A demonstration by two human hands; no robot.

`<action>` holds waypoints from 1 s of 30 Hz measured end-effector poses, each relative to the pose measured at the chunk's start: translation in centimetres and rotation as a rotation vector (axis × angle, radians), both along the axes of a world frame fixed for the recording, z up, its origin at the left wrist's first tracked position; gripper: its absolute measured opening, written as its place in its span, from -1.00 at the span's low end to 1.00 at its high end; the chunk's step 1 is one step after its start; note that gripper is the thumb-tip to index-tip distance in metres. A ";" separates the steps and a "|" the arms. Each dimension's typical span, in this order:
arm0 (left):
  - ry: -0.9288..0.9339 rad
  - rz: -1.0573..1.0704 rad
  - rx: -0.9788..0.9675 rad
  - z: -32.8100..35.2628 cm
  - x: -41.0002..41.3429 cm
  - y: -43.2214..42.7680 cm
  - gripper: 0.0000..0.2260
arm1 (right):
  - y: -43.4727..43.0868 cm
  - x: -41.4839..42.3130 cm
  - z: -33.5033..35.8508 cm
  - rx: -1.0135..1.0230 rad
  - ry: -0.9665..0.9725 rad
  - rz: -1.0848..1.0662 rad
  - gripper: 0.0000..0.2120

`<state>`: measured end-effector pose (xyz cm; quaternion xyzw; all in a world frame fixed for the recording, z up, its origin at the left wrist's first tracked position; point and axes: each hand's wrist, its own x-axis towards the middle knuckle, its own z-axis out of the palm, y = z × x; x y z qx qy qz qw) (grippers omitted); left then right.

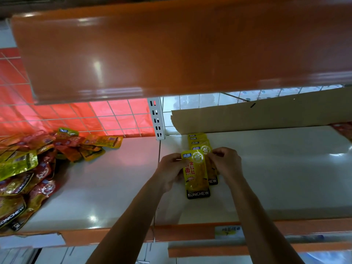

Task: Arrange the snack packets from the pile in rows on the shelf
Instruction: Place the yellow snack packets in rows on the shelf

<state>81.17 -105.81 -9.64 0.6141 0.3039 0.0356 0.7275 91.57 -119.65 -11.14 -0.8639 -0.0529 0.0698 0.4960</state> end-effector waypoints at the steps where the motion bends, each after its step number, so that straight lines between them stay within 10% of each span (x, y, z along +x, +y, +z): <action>1: 0.002 0.020 0.042 0.0 0.1 -0.1 -0.89 | 0.0 0.0 -0.1 -0.004 -0.003 0.000 -0.83; 30: 0.055 0.050 0.697 -1.1 1.8 -2.0 -0.85 | -0.4 0.4 -0.3 -0.002 0.042 -0.012 -0.73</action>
